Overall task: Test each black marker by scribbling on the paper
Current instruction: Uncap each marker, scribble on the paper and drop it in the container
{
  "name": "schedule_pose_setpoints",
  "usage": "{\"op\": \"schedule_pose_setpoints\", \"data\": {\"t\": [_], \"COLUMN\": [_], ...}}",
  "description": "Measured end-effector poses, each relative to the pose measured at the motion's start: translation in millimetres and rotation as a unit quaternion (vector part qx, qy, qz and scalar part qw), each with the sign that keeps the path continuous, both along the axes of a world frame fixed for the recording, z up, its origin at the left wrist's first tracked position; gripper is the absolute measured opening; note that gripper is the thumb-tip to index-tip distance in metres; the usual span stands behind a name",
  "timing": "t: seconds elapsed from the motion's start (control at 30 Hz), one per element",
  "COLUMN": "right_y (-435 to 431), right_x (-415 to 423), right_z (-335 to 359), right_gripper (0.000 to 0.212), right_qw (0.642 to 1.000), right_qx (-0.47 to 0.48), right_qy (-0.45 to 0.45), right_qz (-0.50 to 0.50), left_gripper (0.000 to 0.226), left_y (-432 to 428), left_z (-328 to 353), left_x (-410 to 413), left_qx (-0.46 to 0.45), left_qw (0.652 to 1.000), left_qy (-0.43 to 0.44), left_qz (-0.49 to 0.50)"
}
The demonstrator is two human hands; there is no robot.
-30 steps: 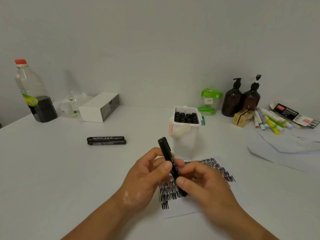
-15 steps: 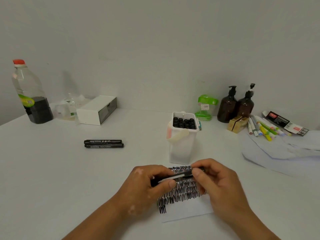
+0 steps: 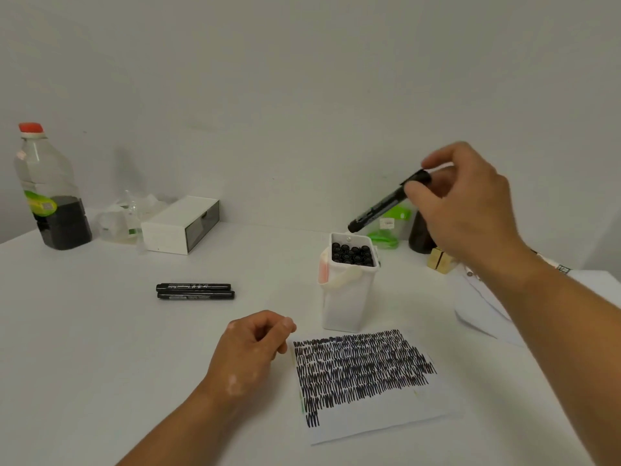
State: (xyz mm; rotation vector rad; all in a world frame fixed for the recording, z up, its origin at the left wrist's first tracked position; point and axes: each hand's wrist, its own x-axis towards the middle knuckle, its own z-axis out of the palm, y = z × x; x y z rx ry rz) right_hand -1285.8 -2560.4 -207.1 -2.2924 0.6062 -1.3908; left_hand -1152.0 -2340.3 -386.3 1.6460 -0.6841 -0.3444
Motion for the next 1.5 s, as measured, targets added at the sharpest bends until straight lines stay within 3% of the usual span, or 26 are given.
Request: {"op": "schedule_pose_setpoints", "data": {"t": [0.23,0.47,0.67,0.8,0.9,1.0,1.17,1.23,1.37,1.5], "right_y": [-10.6,-7.8,-9.4,-13.3,-16.7,-13.5,-8.0,-9.9,-10.3,3.8], "right_x": [65.7,98.1,112.5,116.2,115.8,115.7,116.7,110.0,80.1,33.0], "right_z": [4.7,-19.2,-21.8,-27.9,-34.5,-34.3,-25.0,-18.6,-10.4,-29.6], "right_gripper": [0.021,0.023,0.015,0.010,0.005,0.011,0.023,0.024,0.021,0.014], "right_qw": [0.979,0.954,0.948,0.917,0.929,0.923,0.881,0.897,0.964,0.989], "right_qx": [-0.070,-0.080,-0.085,-0.099,-0.076,-0.086,-0.153,-0.134,-0.061,-0.027], "right_qy": [0.193,0.287,0.306,0.386,0.362,0.375,0.446,0.421,0.258,0.142], "right_qz": [-0.017,-0.013,-0.009,-0.021,-0.012,-0.009,-0.030,-0.027,-0.019,0.011], "left_gripper": [0.018,0.016,0.017,0.017,0.017,0.018,0.018,0.018,0.018,0.018], "left_y": [-1.3,-3.5,-5.9,-5.9,-5.5,-5.8,-4.0,-2.8,-0.7,-0.6], "left_z": [-1.7,-6.0,-8.0,-7.6,-7.1,-7.1,-5.4,-4.9,-5.3,-6.3], "left_x": [4.3,7.8,7.9,7.5,7.0,6.7,7.0,8.2,11.1,12.0], "left_qx": [0.003,0.005,0.009,0.007,0.004,0.007,0.010,0.012,0.008,0.013], "left_qw": [1.000,1.000,1.000,1.000,1.000,1.000,1.000,1.000,1.000,0.999], "left_qy": [-0.001,0.000,-0.009,-0.014,-0.012,-0.014,-0.012,-0.014,-0.013,-0.024], "left_qz": [0.006,0.003,0.002,0.004,0.002,0.000,0.001,0.005,0.014,0.019]}}
